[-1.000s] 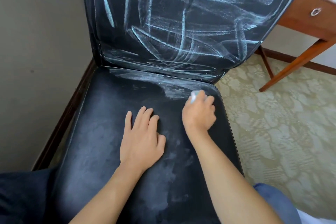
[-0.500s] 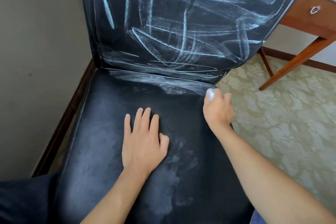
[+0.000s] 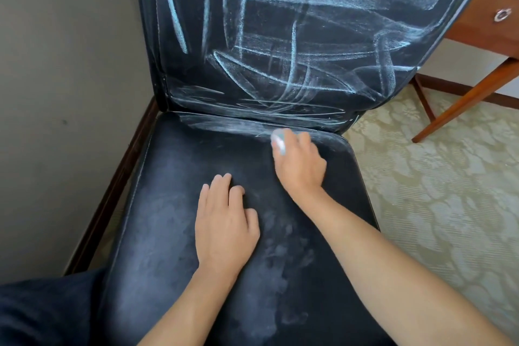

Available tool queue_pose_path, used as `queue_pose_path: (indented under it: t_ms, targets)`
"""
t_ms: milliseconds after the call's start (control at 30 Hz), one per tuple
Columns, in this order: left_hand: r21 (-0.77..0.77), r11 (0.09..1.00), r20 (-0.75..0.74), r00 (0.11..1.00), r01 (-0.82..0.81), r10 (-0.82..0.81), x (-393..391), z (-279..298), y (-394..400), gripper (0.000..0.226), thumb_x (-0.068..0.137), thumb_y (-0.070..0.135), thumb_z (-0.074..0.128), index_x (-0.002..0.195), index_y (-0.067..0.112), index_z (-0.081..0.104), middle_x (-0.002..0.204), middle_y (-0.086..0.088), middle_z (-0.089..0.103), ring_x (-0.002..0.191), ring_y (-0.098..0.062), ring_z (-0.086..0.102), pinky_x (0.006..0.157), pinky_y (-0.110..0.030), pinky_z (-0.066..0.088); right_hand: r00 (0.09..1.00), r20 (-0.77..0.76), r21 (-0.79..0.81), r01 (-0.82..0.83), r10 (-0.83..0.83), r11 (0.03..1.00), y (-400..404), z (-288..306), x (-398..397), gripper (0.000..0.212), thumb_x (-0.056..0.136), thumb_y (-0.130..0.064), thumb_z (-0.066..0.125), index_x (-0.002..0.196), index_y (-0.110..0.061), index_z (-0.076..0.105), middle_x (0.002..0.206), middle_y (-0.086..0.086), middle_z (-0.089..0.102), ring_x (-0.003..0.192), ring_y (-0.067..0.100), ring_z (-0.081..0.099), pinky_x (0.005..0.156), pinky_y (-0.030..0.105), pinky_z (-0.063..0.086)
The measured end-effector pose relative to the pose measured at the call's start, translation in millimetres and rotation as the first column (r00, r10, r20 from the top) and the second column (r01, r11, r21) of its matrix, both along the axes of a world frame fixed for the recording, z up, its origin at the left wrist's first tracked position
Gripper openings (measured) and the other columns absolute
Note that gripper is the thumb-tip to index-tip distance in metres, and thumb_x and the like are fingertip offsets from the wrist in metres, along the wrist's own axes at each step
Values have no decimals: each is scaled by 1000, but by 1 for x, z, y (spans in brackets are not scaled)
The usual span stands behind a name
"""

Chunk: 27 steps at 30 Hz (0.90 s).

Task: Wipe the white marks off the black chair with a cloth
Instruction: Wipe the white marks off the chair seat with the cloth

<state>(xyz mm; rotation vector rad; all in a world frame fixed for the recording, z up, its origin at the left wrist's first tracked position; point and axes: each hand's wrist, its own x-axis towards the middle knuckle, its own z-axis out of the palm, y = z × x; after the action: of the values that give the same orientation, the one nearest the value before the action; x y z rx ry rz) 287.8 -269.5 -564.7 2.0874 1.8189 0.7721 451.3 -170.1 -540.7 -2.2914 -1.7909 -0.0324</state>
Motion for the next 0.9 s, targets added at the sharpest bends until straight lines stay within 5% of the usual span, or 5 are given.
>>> queue_pose_path:
  t_ms: [167,400,500,667,900]
  targets:
    - [-282,957,-196,972,69,-127,-40,63,46,22,95,24,47,96,22,69,107,5,70,103,-25,66,72,-33,44,985,17,55,171,-172,984,6,-6,-1,35,104,-46,48,126,-19,55,118,10,51,101,36,61,65,38,38]
    - [-580,814,-552,713,43,-432,-105,97,74,62,101,44,48,153,10,35,158,-15,35,146,-34,35,115,-46,39,868,-103,-25,-490,486,871,10,5,-163,25,101,-44,51,122,-30,55,115,1,47,99,29,58,66,39,46]
    - [-767,639,-490,687,-49,-536,-121,84,74,107,96,64,58,166,19,-10,172,-14,-19,160,-38,-7,128,-55,16,922,-42,7,-385,385,923,26,7,-125,16,99,-44,48,112,-37,57,105,0,52,98,32,59,70,42,50]
    - [-827,555,-480,624,-88,-616,-104,78,82,141,83,69,75,157,18,-34,164,-17,-39,156,-43,-23,128,-56,18,997,-9,17,81,-81,997,58,3,-84,30,106,-43,43,123,-21,55,117,9,54,102,38,62,68,39,39]
    - [-838,531,-487,609,-124,-626,-95,74,82,145,82,65,78,153,16,-38,161,-17,-43,153,-44,-28,124,-53,28,882,-58,-2,-469,468,883,79,10,-203,33,97,-41,54,125,-24,57,120,6,54,103,33,61,75,44,49]
